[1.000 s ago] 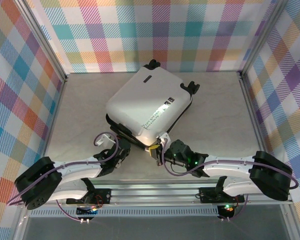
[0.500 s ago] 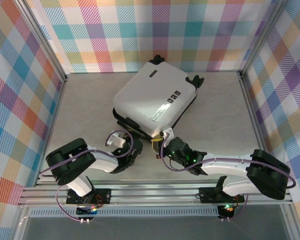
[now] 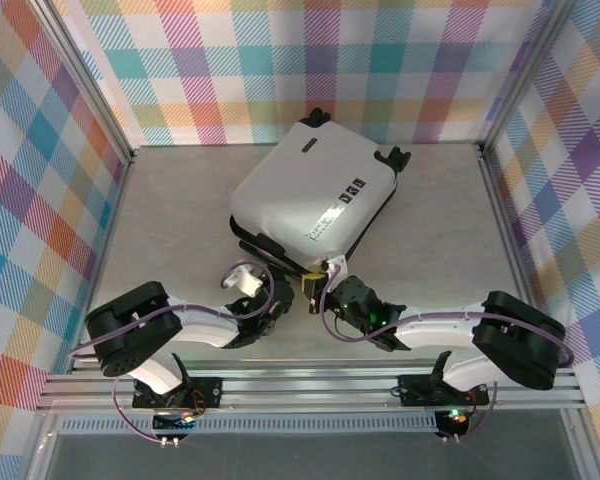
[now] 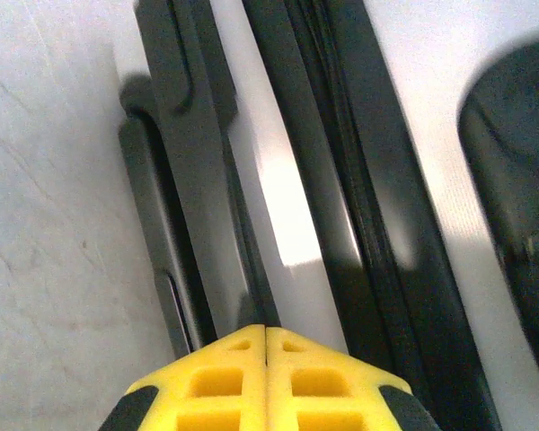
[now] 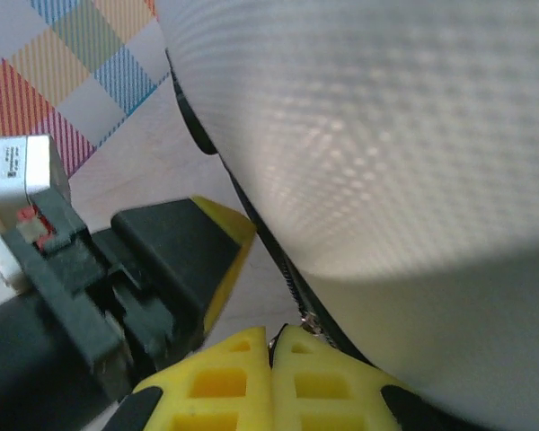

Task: Pack the luggage

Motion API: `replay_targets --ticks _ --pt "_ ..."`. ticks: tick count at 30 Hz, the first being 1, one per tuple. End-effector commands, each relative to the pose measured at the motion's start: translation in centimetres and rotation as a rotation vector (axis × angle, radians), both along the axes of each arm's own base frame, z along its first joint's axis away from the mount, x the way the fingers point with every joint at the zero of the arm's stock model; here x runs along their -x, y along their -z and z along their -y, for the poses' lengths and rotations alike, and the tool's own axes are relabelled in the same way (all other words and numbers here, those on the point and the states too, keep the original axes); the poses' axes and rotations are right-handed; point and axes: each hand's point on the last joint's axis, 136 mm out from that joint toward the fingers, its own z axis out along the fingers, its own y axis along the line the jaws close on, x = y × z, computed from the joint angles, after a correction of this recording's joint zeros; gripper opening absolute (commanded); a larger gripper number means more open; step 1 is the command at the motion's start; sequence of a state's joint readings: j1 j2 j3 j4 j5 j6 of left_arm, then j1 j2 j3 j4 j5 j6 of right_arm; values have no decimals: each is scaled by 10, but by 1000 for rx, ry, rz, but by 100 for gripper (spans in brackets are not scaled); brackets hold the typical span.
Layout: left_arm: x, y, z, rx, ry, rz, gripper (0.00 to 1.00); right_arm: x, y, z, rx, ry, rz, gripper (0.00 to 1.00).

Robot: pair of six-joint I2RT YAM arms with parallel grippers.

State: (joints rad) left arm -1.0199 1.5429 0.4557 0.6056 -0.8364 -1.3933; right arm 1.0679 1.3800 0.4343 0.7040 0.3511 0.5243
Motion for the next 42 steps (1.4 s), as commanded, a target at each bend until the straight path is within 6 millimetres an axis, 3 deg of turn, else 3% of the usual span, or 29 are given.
replay_targets --ticks 1,11,17,20,25,28,31,36,42 --pt "21 1 54 74 248 -77 0 14 -25 -39 -107 -145 5 0" --pt "26 3 40 75 218 -74 0 -3 -40 -58 -163 -109 50 0" --pt "32 -3 14 12 166 -85 0 0 -50 -68 -75 -205 39 0" --pt "37 -12 -6 -66 128 -107 0 1 -61 -57 -34 -218 31 23" --pt "45 -37 -40 -203 77 -120 0 -3 -87 -29 10 -210 35 46" --pt "49 -46 -53 -265 62 -133 0 -7 -103 -8 15 -201 27 56" --pt "51 -49 -62 -332 57 -148 0 -23 -117 25 31 -125 18 60" --pt "48 -70 -57 -473 107 -161 0 -89 -121 120 26 132 -67 74" --pt "39 -87 -39 -598 244 -204 20 -161 -110 209 -96 285 -195 93"
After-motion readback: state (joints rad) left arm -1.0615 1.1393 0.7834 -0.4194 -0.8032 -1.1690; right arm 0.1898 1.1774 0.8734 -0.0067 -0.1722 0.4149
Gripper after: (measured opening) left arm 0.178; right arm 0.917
